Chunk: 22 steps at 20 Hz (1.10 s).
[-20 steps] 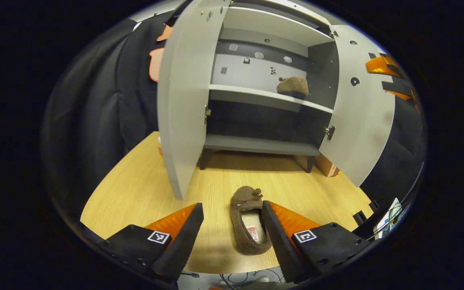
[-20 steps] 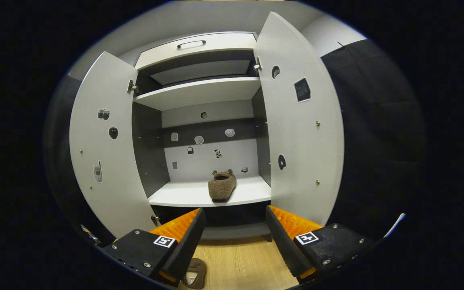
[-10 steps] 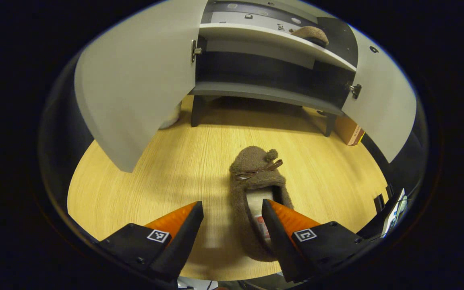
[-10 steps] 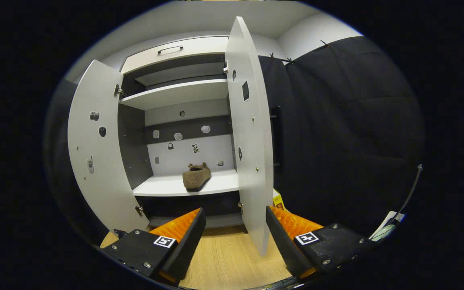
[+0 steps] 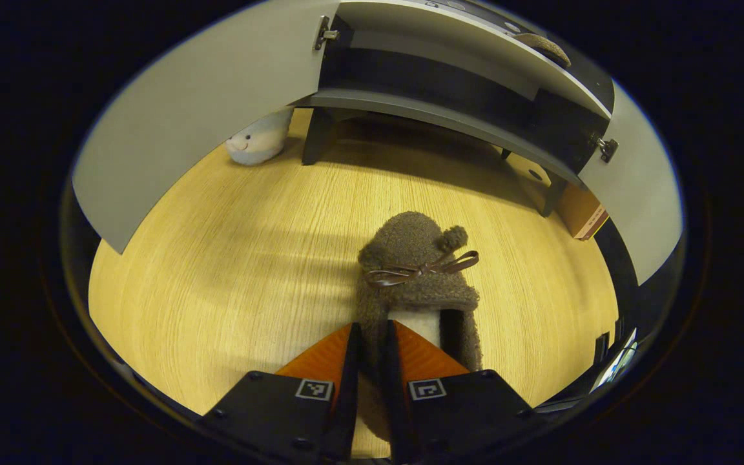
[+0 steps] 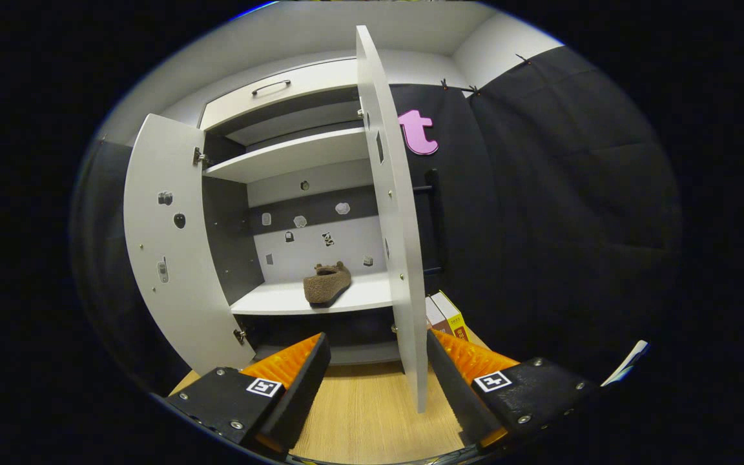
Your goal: Grab one shoe with the right hand and put it into the shoe cabinet, grab the other shoe with the left hand and put it into the shoe cabinet; then close the right door with the right hand and the left door with the left hand.
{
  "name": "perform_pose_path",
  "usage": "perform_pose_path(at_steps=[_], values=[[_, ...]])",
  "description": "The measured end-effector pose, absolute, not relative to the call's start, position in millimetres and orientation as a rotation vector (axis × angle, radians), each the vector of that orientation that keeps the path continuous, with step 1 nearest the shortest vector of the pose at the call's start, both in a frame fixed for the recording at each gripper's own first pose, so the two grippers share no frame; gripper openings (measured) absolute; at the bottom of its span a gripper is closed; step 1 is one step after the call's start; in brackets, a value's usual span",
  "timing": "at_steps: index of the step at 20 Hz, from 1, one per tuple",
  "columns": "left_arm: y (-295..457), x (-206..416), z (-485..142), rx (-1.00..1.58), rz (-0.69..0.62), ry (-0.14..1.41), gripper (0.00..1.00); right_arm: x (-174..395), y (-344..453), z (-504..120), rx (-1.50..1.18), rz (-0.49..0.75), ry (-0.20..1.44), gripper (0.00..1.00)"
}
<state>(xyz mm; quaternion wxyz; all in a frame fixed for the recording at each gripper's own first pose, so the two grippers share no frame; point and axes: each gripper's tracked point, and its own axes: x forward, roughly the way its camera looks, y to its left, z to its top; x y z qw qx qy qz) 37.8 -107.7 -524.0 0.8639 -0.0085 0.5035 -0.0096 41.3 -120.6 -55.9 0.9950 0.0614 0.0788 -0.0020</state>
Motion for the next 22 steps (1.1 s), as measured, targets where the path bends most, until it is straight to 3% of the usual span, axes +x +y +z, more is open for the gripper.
perform_pose_path(at_steps=[2,6,15,22], values=[[-108.8,41.7,-518.1,-0.003,-0.016,1.064,0.07,42.8,-127.4,-53.0,0.125,0.008,0.143,0.92],[-117.7,48.4,-482.8,-0.005,-0.033,1.038,0.07,43.9,-138.3,-51.6,0.139,0.031,0.130,0.92],[-146.0,60.9,-339.1,-0.086,-0.052,0.926,0.07,42.7,-166.4,-71.1,0.136,0.033,0.133,0.92],[-173.5,143.4,-219.2,-0.095,-0.079,0.707,0.07,39.9,-195.4,-77.9,0.145,-0.028,0.131,0.93]])
